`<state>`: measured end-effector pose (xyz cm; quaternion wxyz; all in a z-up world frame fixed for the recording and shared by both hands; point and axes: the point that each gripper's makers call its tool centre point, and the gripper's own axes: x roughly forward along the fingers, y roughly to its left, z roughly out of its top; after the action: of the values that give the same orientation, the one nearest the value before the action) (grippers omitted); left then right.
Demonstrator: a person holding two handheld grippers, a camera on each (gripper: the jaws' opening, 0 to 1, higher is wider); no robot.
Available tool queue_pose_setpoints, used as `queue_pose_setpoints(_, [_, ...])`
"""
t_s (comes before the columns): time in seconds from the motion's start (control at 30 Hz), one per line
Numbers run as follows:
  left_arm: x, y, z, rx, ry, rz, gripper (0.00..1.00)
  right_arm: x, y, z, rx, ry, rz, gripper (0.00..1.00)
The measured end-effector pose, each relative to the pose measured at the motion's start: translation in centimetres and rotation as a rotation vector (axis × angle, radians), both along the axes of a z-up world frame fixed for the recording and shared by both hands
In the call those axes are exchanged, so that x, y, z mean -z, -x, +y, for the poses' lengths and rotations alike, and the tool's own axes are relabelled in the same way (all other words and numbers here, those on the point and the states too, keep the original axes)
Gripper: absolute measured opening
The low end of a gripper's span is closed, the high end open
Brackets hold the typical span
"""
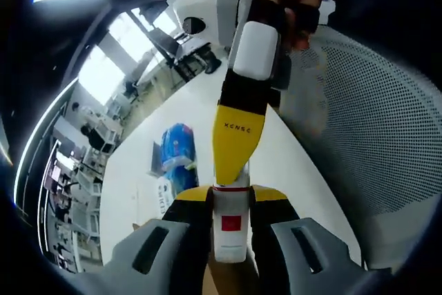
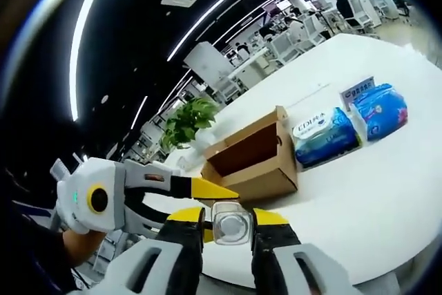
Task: Operate the shoe box by opening the lid, removing the specified soft item, and placing it in the target area until the item is outside and the box remains undamaged.
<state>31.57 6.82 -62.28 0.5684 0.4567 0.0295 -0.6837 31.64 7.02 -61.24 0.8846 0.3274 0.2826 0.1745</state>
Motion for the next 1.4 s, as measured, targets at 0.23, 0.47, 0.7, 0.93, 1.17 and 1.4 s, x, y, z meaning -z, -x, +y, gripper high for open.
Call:
queue_pose_setpoints(0.23, [0.3, 0.3, -0.3, 0.013, -0.008, -0.003, 0.19, 0.3, 0.4, -0.4, 0.000, -0.019, 0.025, 0.16])
queue_pose_setpoints(0.47, [0.2, 0.2, -0.4, -0.008, 0.011, 0.019, 0.20, 0.2, 0.4, -0.7, 0.027, -0.048, 0.033, 0.16])
queue_pose_setpoints(0.7, [-0.2, 0.1, -0.3, -0.031, 0.021, 0.040, 0.22, -0.4, 0.2, -0.7, 0.053, -0.118, 0.036, 0.16])
queue_pose_setpoints(0.93, [-0.2, 0.0, 0.2, -0.074, 0.036, 0.091, 0.28, -0.9, 0.1, -0.6, 0.045, -0.133, 0.031, 0.16])
queue_pose_setpoints(1.17, [-0.2, -0.7, 1.3, -0.162, 0.059, 0.161, 0.36, -1.3, 0.1, -0.8, 0.038, -0.127, 0.025, 0.16])
queue_pose_setpoints(1.4, [-0.6, -1.2, 2.8, -0.259, 0.086, 0.253, 0.49, -1.7, 0.3, -0.9, -0.011, -0.044, -0.008, 0.16])
